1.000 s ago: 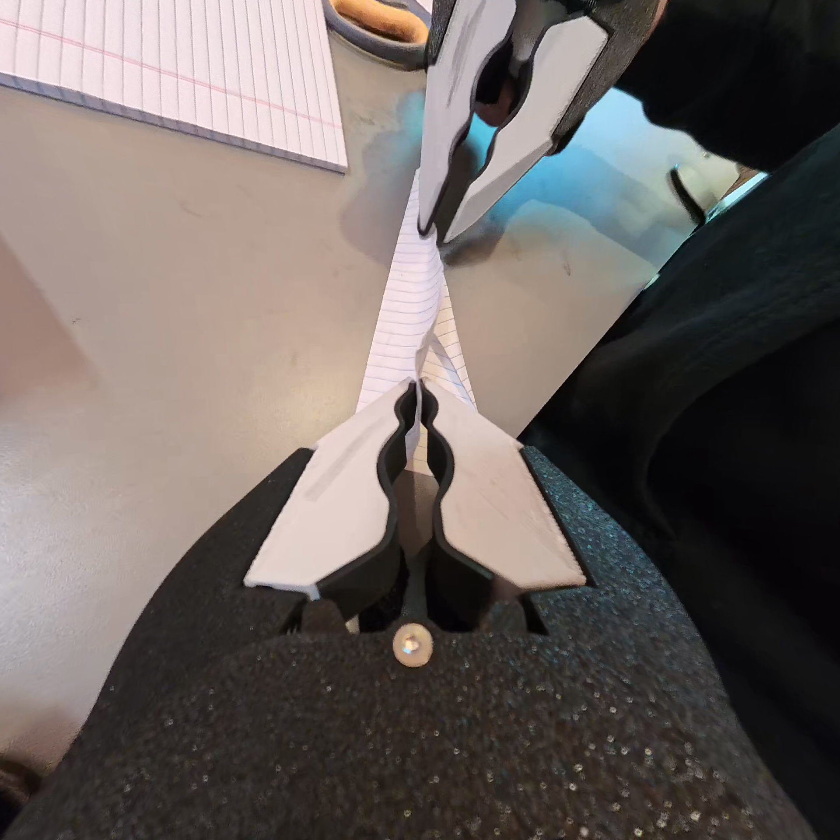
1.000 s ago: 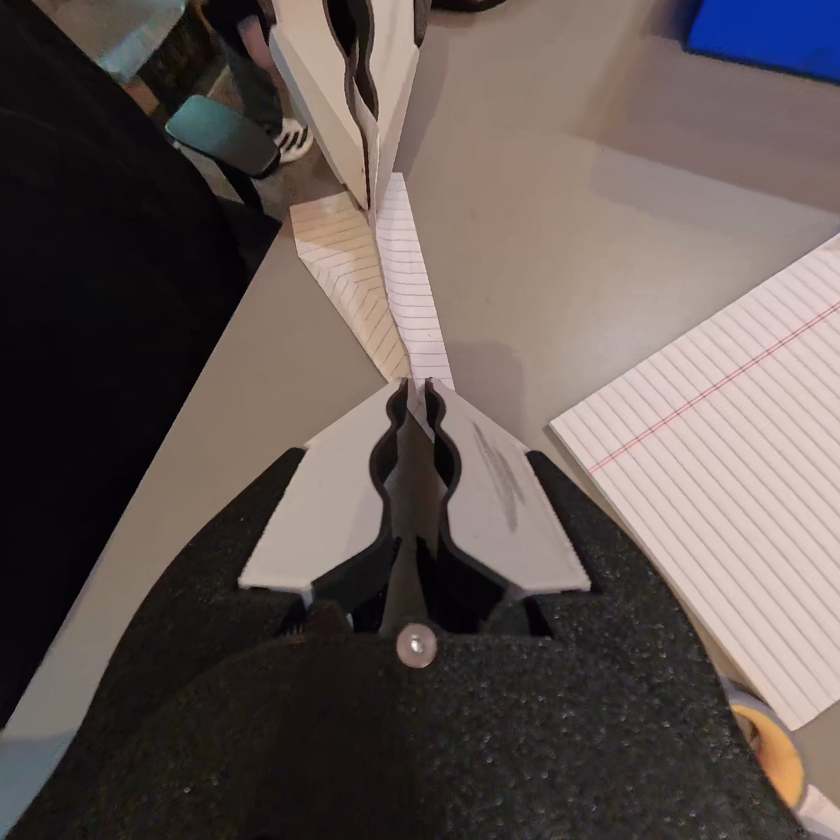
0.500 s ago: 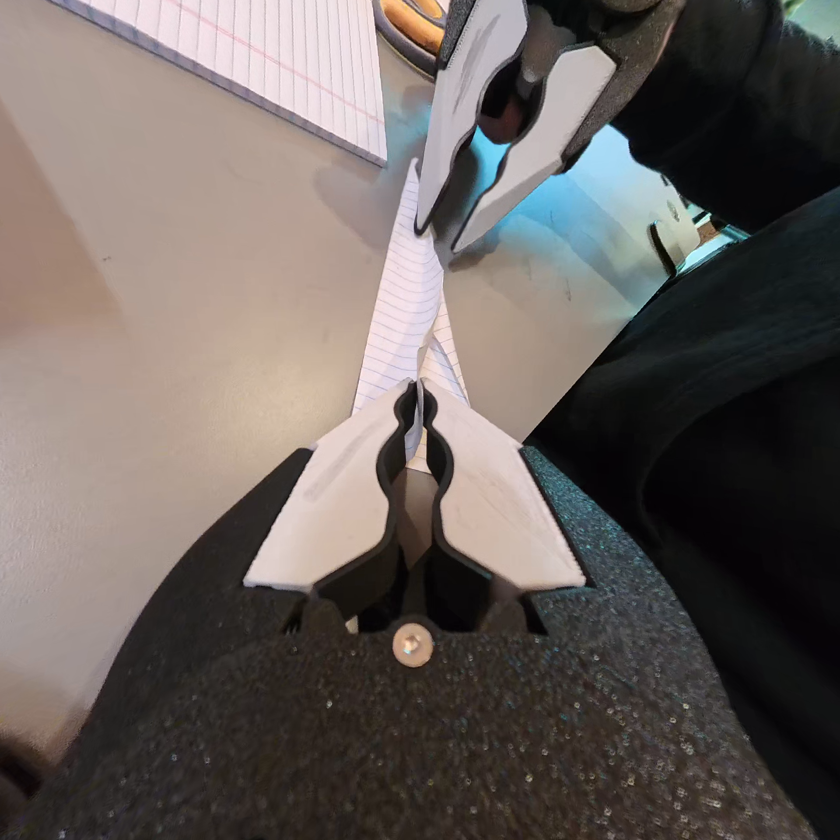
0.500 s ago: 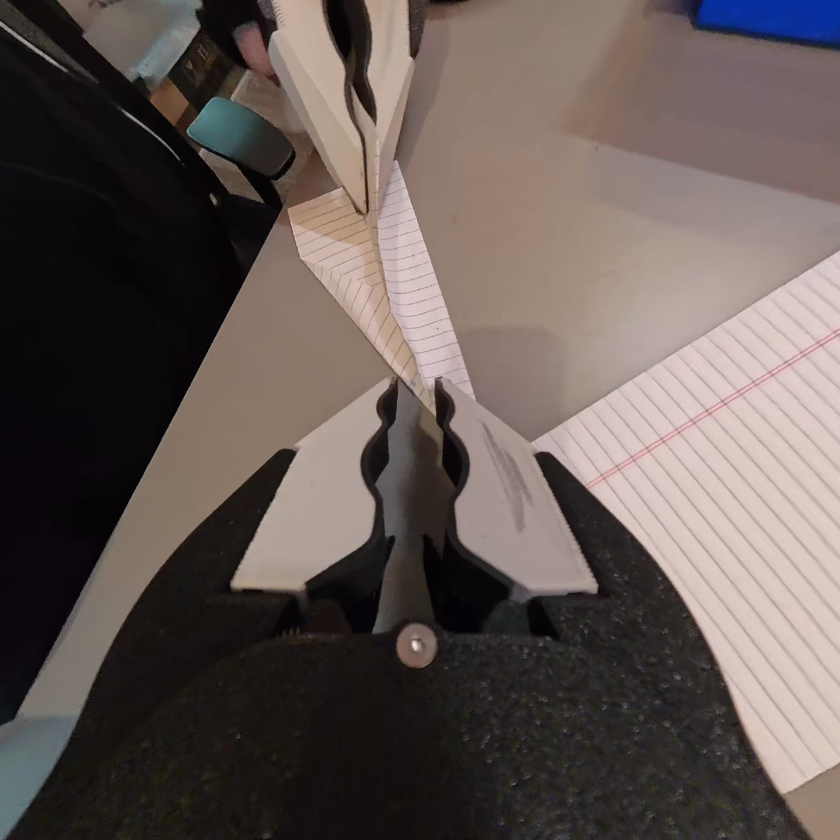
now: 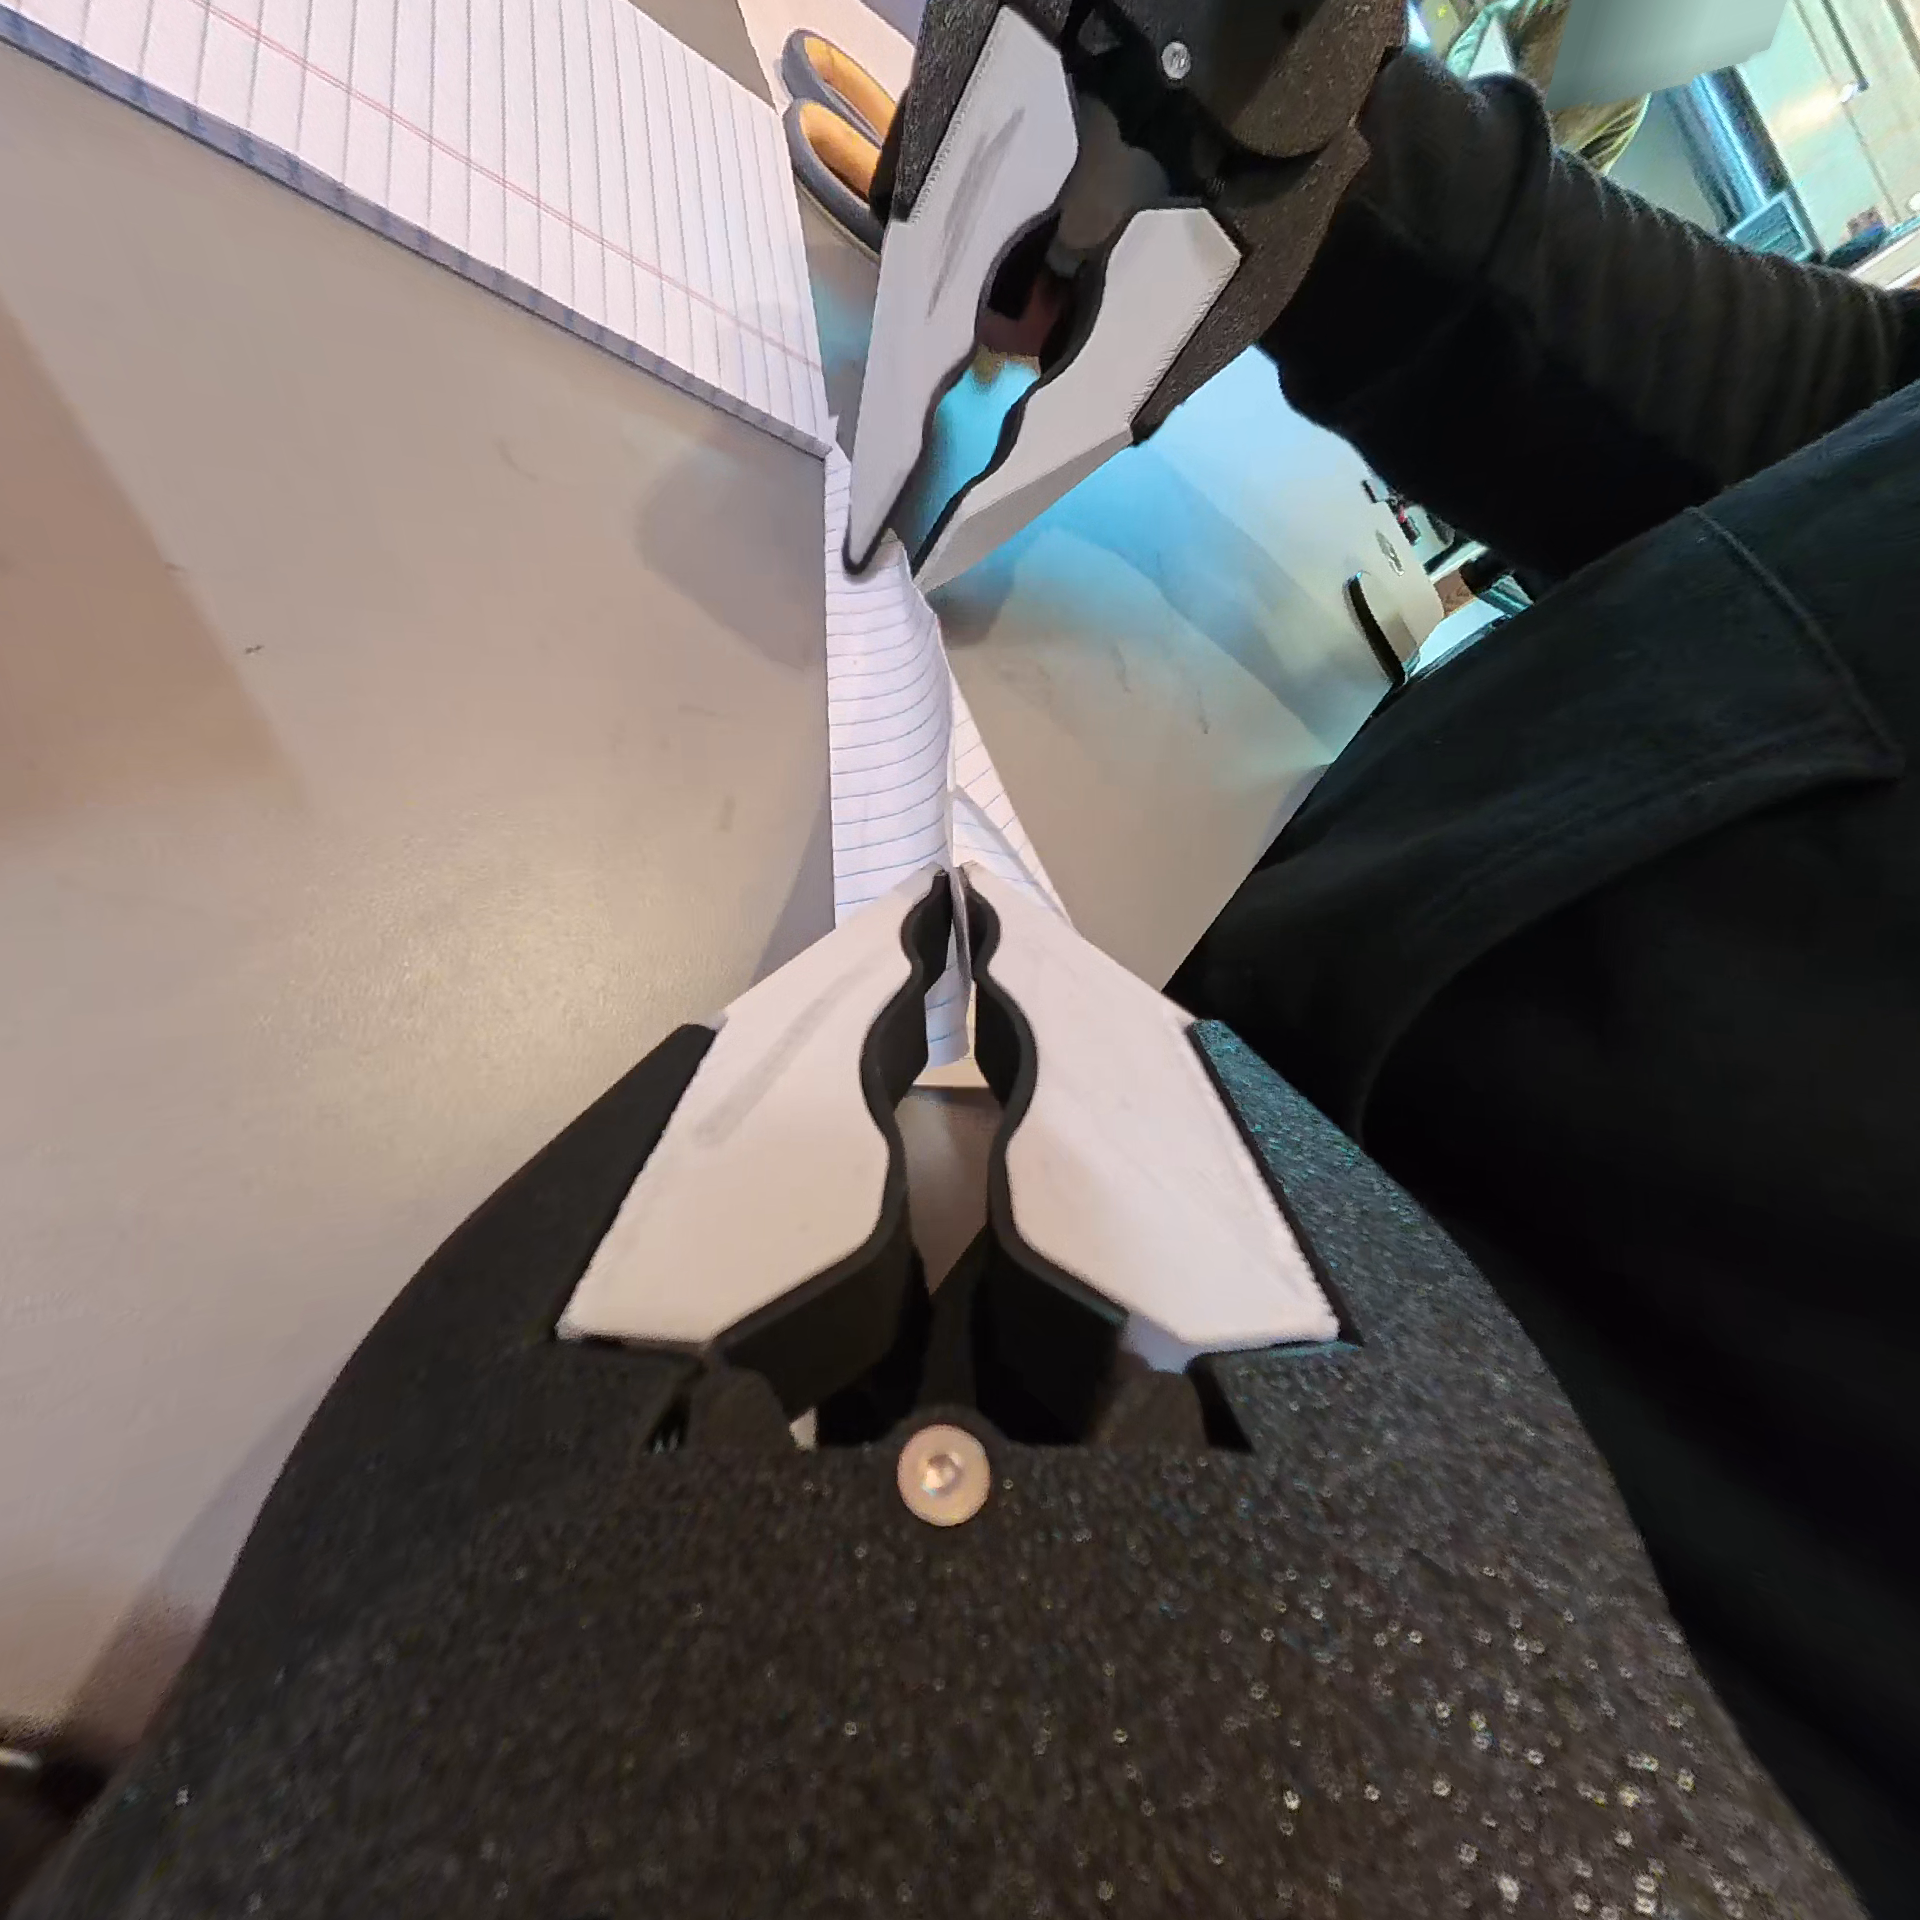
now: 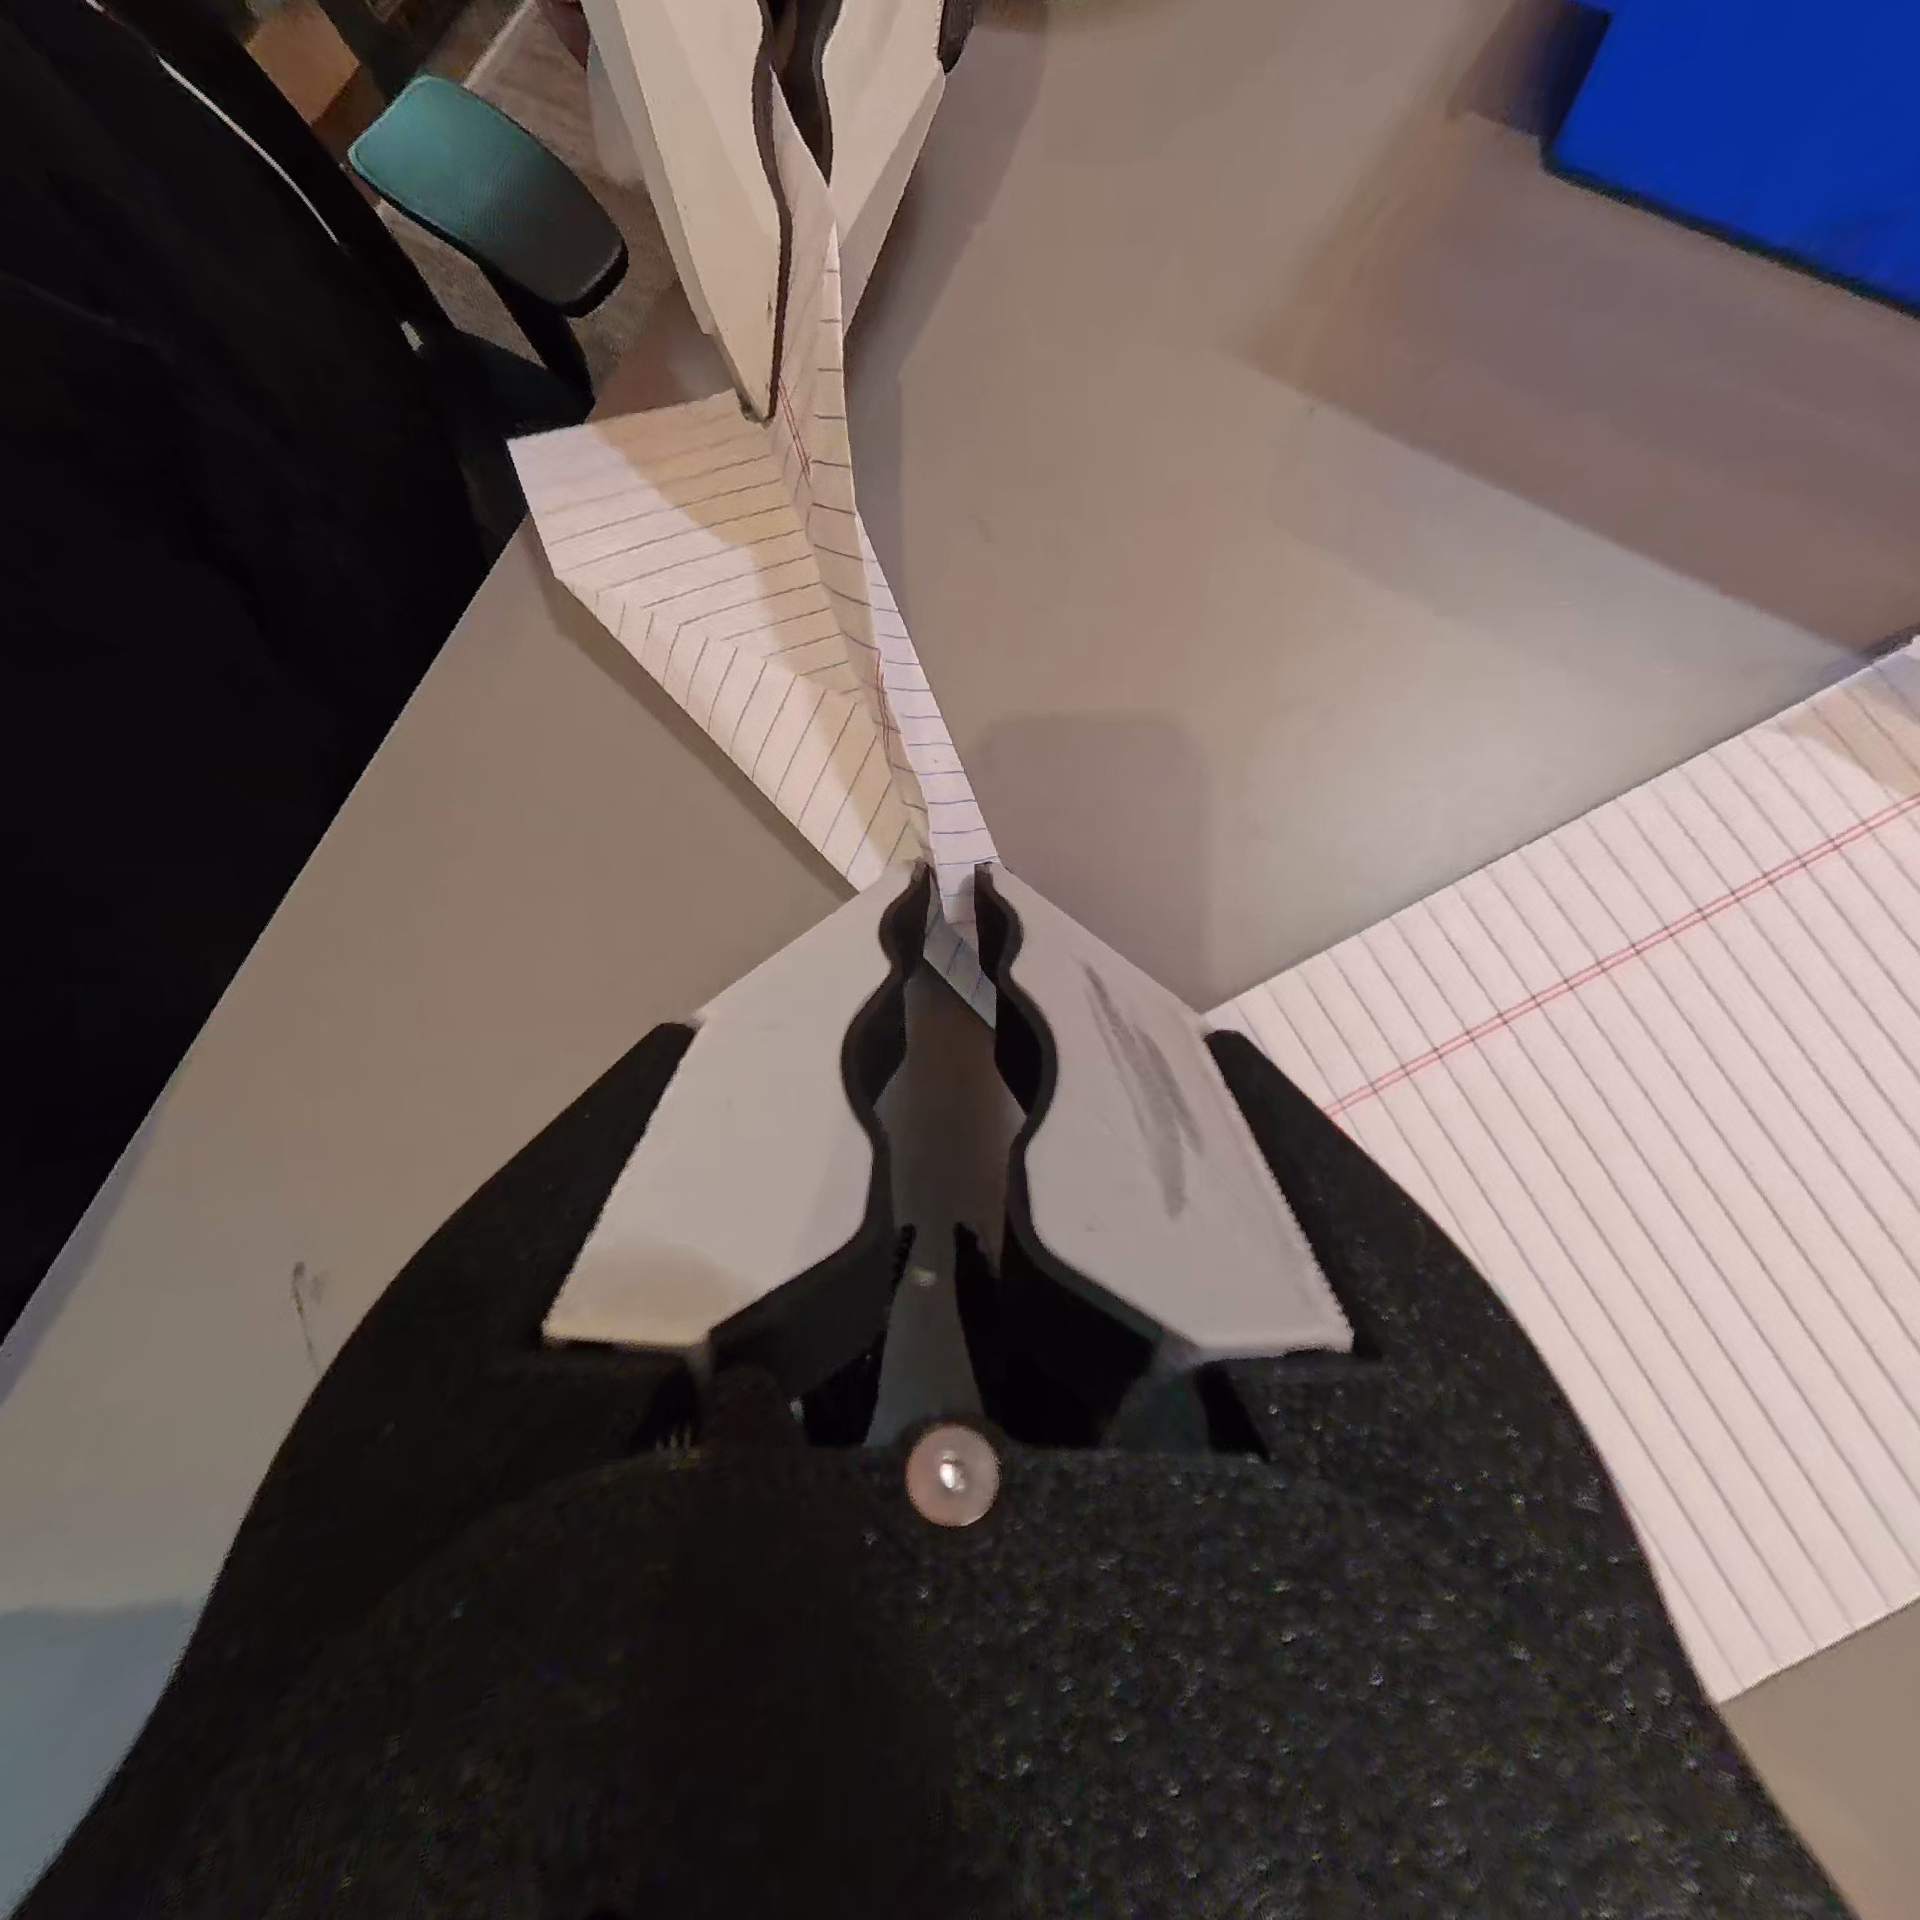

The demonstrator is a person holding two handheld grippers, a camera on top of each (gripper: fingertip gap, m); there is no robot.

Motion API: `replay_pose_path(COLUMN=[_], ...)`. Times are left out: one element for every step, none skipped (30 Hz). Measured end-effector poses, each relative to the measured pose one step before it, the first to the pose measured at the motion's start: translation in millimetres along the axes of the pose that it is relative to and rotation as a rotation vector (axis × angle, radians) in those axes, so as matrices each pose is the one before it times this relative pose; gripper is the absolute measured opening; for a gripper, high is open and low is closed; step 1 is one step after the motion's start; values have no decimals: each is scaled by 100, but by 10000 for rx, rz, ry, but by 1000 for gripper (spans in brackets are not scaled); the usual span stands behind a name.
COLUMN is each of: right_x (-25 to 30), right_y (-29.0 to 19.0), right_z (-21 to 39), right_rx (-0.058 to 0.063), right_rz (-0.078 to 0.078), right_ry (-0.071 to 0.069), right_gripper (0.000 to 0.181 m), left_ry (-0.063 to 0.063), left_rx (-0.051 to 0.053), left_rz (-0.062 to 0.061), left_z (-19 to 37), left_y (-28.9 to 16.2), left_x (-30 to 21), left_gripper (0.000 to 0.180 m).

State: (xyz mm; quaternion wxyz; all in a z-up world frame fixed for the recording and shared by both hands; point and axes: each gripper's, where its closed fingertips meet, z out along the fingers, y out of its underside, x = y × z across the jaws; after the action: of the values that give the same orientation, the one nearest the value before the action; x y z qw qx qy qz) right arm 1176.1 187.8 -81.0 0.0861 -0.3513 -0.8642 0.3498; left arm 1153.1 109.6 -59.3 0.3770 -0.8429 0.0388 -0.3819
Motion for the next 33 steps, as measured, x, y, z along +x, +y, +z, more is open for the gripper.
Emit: replay_pose_path(right_x=[46, -78, -169, -124, -41, -101, -28, -51, -28, -4, 1, -7, 4, 20, 9, 8, 17, 3, 8, 13, 3, 10, -3, 9, 15, -3, 11, 2, 9, 7, 4, -2, 9], right_y=[-123, -82, 144, 72, 102, 109, -58, 5, -7, 17, -11, 16, 8, -42, -35, -17, -23, -25, -6, -14, -14, -1, -8, -11, -4, 0, -5, -12, -7, -11, -13, -13, 3], right_z=[5, 15, 106, 115, 175, 155, -15, 43, 16, -10, 6, -5, -5, 9, 9, -8, 4, 3, 7, -7, 0, -6, -3, -7, -1, -1, 1, -1, -2, 2, 2, 0, 6], right_rx=[31, 27, -110, -52, -37, -53, 26, -24, -47, -70, -76, -78, -95, -70, -39, -16, -6, 2, 18, 46, 72, 105, 136, 150, 144, 115, 84, 61, 46, 56, 83, 75, 56], right_rz=[2, 61, 153, 159, 182, 317, 266, 306, 402, 341, 297, 300, 285, 179, 220, 244, 258, 214, 140, 116, 116, 88, 33, 44, 74, 77, 12, 52, 34, 51, 116, 62, 10], right_ry=[-75, -167, -250, -217, -162, -254, -220, -261, -290, -292, -277, -279, -260, -168, -153, -166, -155, -117, -82, -50, -23, -12, 3, 7, 12, 20, 34, 25, 31, 7, -33, -1, 31], right_gripper=[3, 0, 0, 0, 0, 0, 0, 0, 0, 0, 0, 0, 0, 0, 0, 0, 0, 0, 0, 0, 0, 0, 0, 0, 0, 0, 0, 0, 0, 0, 0, 0, 0], left_ry=[-83, -27, 10, -62, -71, 2, -146, -195, 26, -33, -118, -63, -37, -197, -182, -64, -112, -224, -207, -195, -106, 92, -23, -79, 115, 184, -72, -181, -18, -63, -230, -203, -44], left_rx=[-22, 23, 20, -89, -74, -45, -75, -26, 86, 56, 47, 48, -18, 27, 36, 61, 47, 50, 54, 77, 190, 303, 271, 145, 163, 89, 1, -49, -11, 17, -4, 33, 60], left_rz=[-5, -26, -62, 1, 0, -93, -140, -220, -206, -188, -162, -155, -137, -87, -148, -222, -201, -148, -106, -46, -37, 66, 81, 8, 38, 165, 198, 151, 159, 112, 114, 82, -76], left_z=[-54, -64, -34, 21, 48, 49, 40, 20, -31, -32, -17, -22, -12, -42, -57, -54, -20, -33, -57, -113, -172, -274, -336, -317, -303, -268, -154, -54, 43, 91, 123, 131, 112], left_y=[62, 8, -6, 156, 169, 165, 247, 170, -65, -42, -81, -100, -24, -117, -162, -172, -97, -167, -264, -312, -410, -425, -283, -16, 27, 178, 286, 294, 196, 58, -6, -131, -222], left_x=[-185, -98, -18, -93, -88, -9, -277, -389, 6, -73, -210, -112, -59, -296, -294, -157, -232, -368, -304, -309, -197, 137, -14, -131, 202, 379, 32, -178, 57, -15, -271, -252, -90], left_gripper=[0, 0, 0, 0, 0, 0, 0, 0, 0, 0, 0, 0, 0, 0, 0, 0, 0, 0, 0, 3, 9, 11, 13, 17, 24, 24, 24, 22, 20, 17, 12, 7, 4])
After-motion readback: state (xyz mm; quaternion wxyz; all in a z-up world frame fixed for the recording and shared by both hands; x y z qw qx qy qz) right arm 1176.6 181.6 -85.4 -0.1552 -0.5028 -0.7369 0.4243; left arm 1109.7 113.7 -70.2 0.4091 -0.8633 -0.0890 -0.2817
